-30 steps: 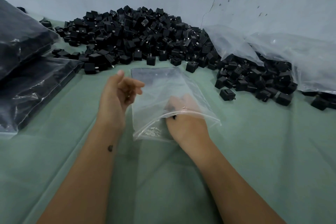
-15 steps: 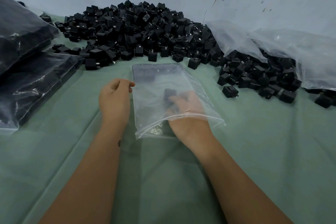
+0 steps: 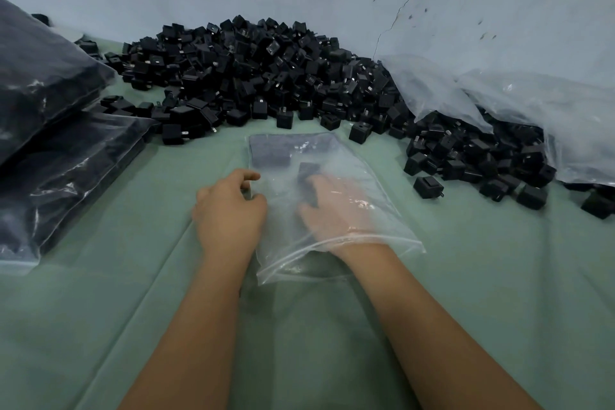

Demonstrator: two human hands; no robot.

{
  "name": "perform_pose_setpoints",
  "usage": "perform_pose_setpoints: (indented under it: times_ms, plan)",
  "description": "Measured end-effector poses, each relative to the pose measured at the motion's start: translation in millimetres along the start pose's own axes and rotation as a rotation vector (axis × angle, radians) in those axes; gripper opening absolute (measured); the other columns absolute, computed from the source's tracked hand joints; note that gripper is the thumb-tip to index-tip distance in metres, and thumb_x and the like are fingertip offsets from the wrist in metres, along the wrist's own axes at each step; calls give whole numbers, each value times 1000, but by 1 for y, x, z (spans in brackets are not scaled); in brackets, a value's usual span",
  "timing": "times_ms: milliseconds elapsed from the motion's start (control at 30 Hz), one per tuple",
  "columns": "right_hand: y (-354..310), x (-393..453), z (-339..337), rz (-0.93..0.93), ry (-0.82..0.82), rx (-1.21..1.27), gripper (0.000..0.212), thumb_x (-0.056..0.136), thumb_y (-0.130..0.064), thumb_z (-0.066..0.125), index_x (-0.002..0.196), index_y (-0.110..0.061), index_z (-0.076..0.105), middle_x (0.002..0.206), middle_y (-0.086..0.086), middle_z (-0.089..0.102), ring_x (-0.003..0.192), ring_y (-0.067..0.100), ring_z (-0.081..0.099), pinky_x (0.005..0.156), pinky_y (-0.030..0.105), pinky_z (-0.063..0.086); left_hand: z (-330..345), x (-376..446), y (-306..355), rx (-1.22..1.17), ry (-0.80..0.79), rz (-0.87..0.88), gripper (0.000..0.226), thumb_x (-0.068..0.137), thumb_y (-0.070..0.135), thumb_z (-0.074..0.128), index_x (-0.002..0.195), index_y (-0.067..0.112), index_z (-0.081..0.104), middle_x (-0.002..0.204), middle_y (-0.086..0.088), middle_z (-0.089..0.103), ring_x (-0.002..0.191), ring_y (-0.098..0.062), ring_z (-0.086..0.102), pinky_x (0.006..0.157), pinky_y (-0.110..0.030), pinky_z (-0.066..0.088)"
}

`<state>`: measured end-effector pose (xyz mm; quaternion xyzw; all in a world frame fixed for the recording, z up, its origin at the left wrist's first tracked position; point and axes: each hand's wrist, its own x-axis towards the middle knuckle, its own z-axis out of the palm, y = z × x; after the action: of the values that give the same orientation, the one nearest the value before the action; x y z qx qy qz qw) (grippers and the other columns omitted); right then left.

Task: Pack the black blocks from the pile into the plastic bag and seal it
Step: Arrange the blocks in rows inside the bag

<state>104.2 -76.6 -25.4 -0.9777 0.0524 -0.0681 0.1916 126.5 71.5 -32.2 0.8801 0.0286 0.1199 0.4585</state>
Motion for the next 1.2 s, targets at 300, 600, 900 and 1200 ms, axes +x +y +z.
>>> perform_pose_setpoints:
  times_ms: [300,600,900,1200]
  plan:
    - [-3,41,7,16,26,54,34,100,-29,39,129,-15,51,120,7,58,111,28,54,90,40,43,3,1,-2,35,14,2,41,83,10,55,116,32,66,100,13,61,116,-23,49,100,-44,41]
    - [1,6,16,-67,72,-217,33,96,-34,42,123,-19,55,127,8,51,118,30,46,98,43,37,5,1,-3,36,43,147,44,81,2,56,113,30,68,118,8,64,118,-22,45,96,-30,34]
    - [-31,-80,-69,-237,-554,14,21,94,-40,49,100,-29,67,100,-14,66,92,4,59,76,25,45,11,-2,-3,53,-375,353,28,88,20,64,107,38,74,126,10,65,121,-13,54,107,-39,40]
    - [45,-35,-93,159,504,743,20,90,-20,53,86,-30,70,83,-18,65,72,-6,57,70,23,45,9,-3,-2,166,-366,427,25,91,25,64,110,37,73,131,16,61,125,-10,48,110,-33,34]
